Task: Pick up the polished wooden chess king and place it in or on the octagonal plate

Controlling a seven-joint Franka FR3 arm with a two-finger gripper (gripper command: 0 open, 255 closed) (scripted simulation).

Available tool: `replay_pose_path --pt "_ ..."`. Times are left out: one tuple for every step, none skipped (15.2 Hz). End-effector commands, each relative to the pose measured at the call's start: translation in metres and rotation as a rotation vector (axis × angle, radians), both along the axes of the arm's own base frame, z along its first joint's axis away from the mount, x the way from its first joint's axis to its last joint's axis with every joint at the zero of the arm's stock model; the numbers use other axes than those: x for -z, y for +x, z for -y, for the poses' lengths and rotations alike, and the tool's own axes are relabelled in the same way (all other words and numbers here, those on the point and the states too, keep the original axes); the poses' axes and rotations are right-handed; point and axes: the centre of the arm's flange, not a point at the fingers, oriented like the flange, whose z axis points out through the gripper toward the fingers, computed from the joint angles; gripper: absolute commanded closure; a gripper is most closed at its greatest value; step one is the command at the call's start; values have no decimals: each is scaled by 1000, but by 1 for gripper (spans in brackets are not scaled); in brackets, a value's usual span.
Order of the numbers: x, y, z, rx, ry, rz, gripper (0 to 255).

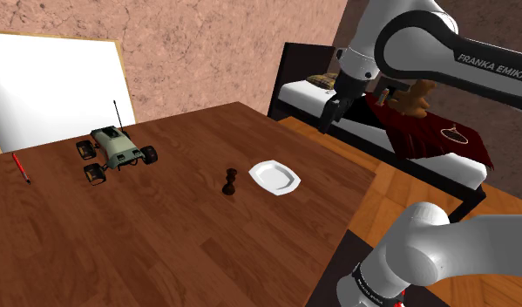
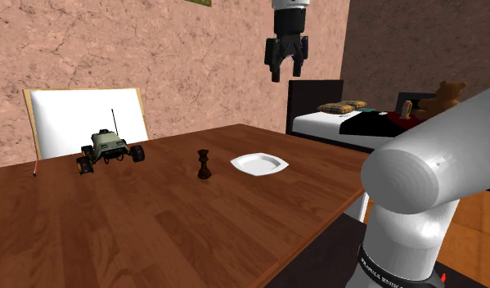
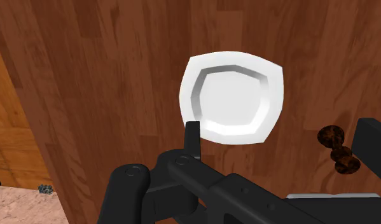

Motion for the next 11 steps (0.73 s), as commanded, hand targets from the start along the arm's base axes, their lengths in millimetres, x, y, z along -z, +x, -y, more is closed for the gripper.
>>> replay_pose_path --pt "0 0 0 0 0 0 0" --pt "8 6 -8 8 0 1 0" --pt "16 12 -17 16 1 2 0" --pt "25 19 -25 24 1 3 0" --pt "33 25 -33 32 2 3 0" --pt "41 31 -42 40 2 4 0" --pt "49 38 -50 48 3 5 0" --pt "57 44 -58 56 3 6 0" --pt "66 51 -66 64 4 7 0" --pt "74 58 -74 71 4 8 0" --pt "82 64 -82 79 5 8 0"
